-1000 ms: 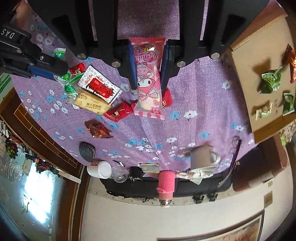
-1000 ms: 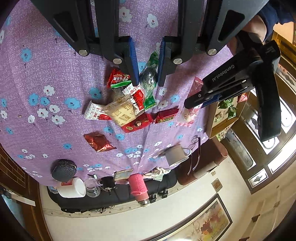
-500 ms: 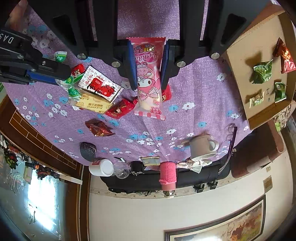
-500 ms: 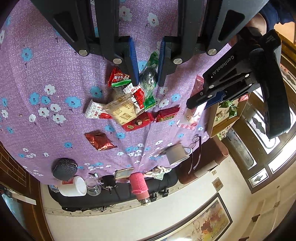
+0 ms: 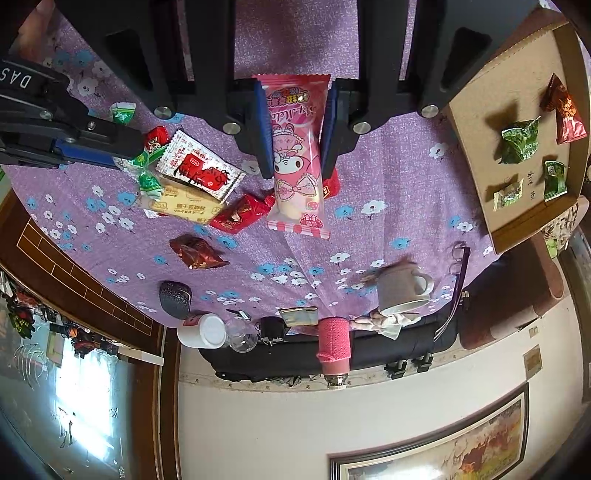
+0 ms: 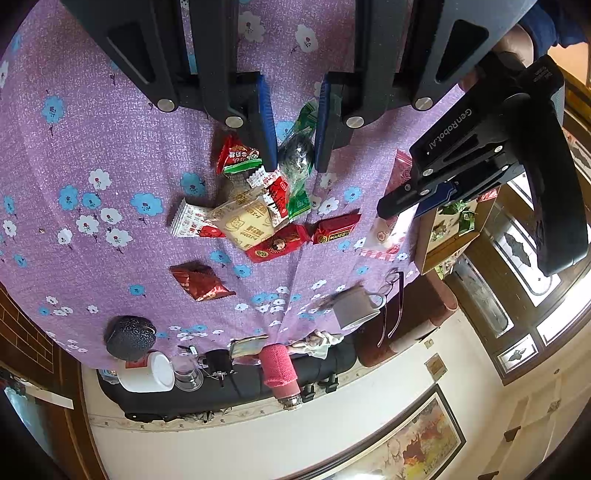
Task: Organize snacks
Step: 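Carry the pink bar and green candy over the cardboard box with both grippers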
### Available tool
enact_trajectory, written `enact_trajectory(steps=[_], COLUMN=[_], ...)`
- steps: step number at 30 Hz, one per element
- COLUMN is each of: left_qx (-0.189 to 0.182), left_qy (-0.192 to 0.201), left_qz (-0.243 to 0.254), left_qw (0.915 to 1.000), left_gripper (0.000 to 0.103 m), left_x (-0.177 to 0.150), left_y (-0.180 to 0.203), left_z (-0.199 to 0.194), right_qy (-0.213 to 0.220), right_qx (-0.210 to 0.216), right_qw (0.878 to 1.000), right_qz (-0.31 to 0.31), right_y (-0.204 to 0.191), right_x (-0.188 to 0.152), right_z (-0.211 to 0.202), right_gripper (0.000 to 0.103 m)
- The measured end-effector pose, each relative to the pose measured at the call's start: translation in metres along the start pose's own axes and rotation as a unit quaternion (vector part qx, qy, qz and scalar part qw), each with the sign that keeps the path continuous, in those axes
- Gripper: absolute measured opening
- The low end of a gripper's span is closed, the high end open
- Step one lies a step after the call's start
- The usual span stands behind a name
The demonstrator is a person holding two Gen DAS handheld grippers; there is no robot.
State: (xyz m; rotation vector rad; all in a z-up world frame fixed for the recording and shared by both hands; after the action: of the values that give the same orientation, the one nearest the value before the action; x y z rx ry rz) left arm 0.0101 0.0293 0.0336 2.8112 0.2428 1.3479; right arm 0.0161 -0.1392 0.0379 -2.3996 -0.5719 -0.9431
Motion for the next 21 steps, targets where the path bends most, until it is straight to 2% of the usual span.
enact_trajectory(steps=[21], left_qx=[0.018], left_qy=[0.016], left_qz=[-0.002], left_qw=[0.9997], left_gripper=[0.023], left_x=[0.0011], left_y=[-0.0018], left_z=[-0.0048], right_qy=[0.004], right_qx=[-0.002], right_qw=[1.0], right_qz=[-0.002], right_y=[-0.0013], right_x=[0.0], right_z=[0.0], right_gripper=[0.022])
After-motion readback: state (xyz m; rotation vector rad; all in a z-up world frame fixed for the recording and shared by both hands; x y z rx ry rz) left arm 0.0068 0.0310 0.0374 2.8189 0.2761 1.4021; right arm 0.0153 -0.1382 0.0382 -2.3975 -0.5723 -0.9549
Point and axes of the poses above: each gripper's, at about its wrist camera, not at the fingertips, and z roughly the way its jaws point, y to its right, x to its top, the point moved 1 cm from there along z, roughly the way its jaws point, and after that the axes turned 8 degrees about -z, right-handed, at the moved point
